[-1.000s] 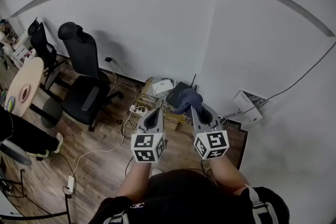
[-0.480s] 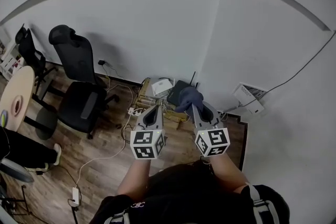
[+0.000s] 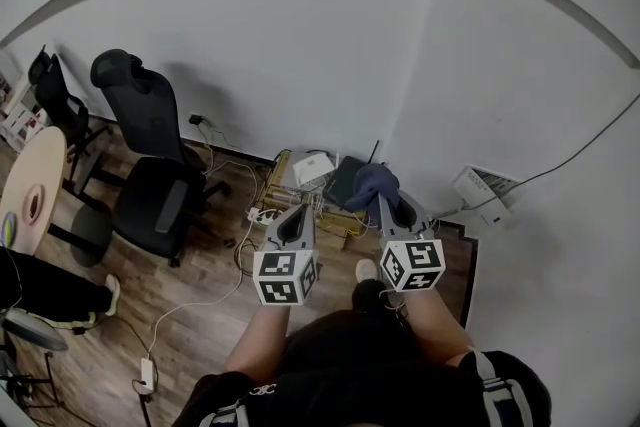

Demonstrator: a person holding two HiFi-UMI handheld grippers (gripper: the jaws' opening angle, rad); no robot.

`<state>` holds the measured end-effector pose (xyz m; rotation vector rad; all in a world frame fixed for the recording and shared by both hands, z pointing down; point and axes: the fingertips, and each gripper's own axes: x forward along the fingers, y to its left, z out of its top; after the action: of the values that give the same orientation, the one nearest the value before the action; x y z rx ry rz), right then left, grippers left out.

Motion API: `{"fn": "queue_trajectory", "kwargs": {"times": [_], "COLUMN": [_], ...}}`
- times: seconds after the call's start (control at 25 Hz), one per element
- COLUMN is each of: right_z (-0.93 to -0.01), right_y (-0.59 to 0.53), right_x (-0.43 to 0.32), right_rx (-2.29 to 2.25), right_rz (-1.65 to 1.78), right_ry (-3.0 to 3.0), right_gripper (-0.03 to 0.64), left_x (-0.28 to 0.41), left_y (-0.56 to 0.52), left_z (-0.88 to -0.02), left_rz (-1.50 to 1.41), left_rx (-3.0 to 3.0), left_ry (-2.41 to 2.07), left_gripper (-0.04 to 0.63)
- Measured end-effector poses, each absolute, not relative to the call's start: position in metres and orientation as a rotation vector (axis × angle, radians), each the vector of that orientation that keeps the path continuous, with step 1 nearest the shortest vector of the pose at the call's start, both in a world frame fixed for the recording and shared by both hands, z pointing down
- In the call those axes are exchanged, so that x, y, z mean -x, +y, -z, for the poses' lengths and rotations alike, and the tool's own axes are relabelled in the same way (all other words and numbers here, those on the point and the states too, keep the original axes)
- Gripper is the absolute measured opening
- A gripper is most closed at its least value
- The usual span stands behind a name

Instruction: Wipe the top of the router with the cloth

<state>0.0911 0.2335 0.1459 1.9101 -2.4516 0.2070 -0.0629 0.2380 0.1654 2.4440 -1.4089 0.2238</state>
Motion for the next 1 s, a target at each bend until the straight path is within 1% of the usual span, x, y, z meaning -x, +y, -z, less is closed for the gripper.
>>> {"fn": "queue_trajectory", "kwargs": {"times": [0.4,0.64,1.0], "right_z": [-0.152,-0.158,-0.186], "right_y": [0.125,0.059,0.0], "right_x": [-0.139,-0.157,-0.169], "right_rx": [-1.834,-1.694,-1.442], "right_rz": [-0.201,-0.243,-0.365], "right_ry": [-2.536,-2.632,-2.72], "right_gripper": [0.023,0.023,0.023], "left_x": [0.012,-0.011,-0.03], "left_y": [0.144,0.09,0.051], "left_z": [-0.167,-0.172,-0.193], "left_rz": [-0.235,-0.25,-0.287], "left_rx": [-2.419,-2.354,-2.196], "left_ry": [-1.494,-1.567,-1.684], "left_gripper": [0.0,0.0,0.0]}}
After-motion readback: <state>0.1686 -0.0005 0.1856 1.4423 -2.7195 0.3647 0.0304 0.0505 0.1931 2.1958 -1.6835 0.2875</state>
